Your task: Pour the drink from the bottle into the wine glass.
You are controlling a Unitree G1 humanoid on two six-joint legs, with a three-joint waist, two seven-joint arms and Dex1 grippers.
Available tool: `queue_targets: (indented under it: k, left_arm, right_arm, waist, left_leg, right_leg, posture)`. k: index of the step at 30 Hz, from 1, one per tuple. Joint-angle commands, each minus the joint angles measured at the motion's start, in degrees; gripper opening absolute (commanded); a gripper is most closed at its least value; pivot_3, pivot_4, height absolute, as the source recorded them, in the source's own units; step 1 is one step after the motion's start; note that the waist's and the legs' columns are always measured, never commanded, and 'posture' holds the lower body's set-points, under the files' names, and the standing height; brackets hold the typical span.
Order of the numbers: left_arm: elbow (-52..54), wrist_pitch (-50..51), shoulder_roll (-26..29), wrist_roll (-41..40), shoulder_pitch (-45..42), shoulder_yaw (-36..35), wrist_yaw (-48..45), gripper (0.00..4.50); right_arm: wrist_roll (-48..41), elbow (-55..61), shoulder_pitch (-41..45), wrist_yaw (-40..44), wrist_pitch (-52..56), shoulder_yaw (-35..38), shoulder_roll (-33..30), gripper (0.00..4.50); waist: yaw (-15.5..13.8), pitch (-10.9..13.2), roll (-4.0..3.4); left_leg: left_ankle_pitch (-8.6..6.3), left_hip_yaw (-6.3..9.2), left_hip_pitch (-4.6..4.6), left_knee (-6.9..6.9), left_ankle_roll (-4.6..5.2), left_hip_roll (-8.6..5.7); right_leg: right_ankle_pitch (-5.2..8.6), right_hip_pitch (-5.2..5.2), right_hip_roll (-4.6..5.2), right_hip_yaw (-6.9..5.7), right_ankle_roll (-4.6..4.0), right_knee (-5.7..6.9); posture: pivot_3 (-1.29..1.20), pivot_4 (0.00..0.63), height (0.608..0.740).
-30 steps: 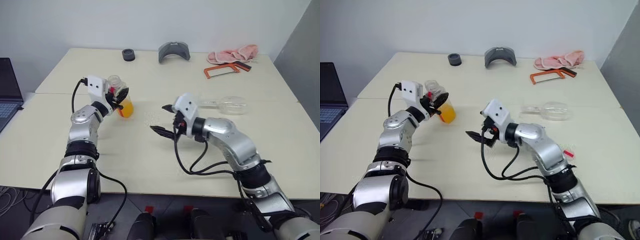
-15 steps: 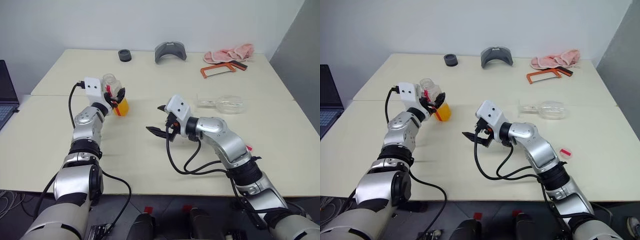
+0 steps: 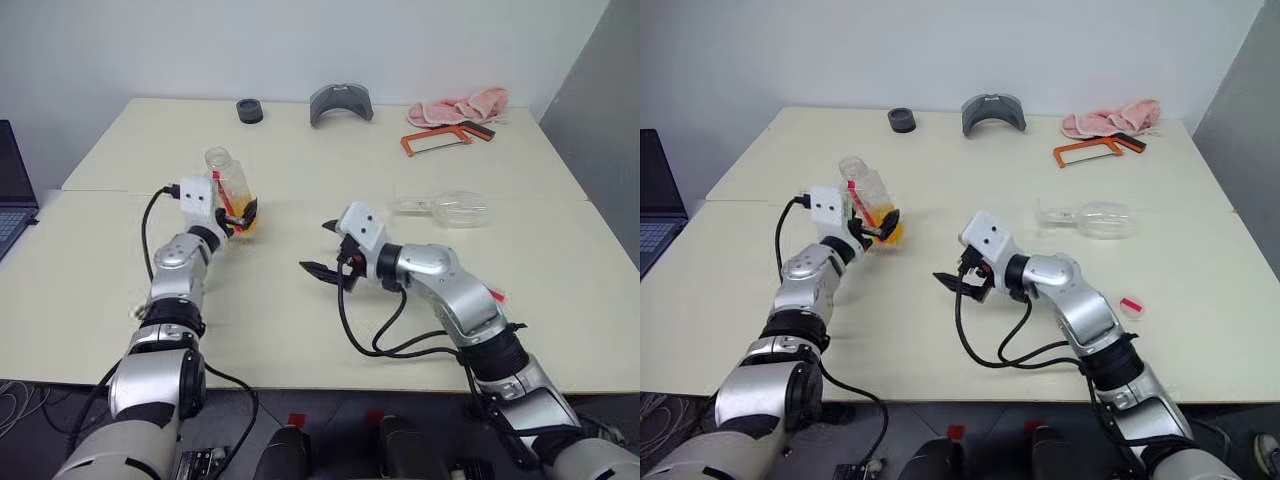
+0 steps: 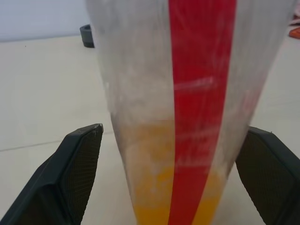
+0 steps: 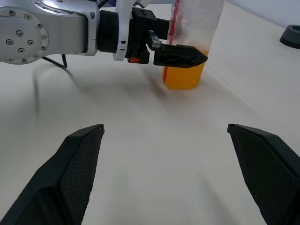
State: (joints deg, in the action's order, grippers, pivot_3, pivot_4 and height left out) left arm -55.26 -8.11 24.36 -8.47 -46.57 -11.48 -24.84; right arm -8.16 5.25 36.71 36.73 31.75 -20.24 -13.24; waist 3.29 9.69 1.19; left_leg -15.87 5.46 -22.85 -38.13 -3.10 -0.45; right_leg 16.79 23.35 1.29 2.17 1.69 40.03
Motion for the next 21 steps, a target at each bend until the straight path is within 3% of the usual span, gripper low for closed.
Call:
queue_targets:
  k: [1,12,21]
  left_arm:
    - [6.0,-1.7,-0.8,0.7,3.1,0.5,1.5,4.48]
    - [19.9,3.4,-2.3,0.5,15.0,0.8,3.0,4.48]
    - [39.7,13.8,-0.1,-4.8,30.6,2.2,-6.7,4.48]
  right_arm:
    - [0.4,4.5,-2.1,-1.1,-0.4,0.8,-0.3,4.50]
    - [-0.4,12.8,-12.3,-2.7,2.9,2.7,-3.7,4.50]
    - [-11.2,18.8,-21.5,-13.4,16.2,18.5,4.3,4.50]
  waist:
    - [0.0,0.0,-0.01]
    - [-0.2,0.0,0.01]
    - [-0.1,-0.1,-0.02]
  left_leg:
    - [0.00,0.00,0.00,0.00,0.00,0.01]
    - [-0.06,0.00,0.03,0.03,0.10,0.04]
    - [-0.08,-0.02,0.12,0.08,0.14,0.12]
  right_leg:
    - [0.00,0.00,0.00,0.00,0.00,0.00]
    - [0.00,-0.02,0.02,0.05,0.00,0.00]
    - [0.00,-0.09,0.02,0.13,0.00,0.00]
  posture:
    - [0.00,0.150,0.740]
    - [0.00,0.150,0.740]
    - [0.00,0.150,0.740]
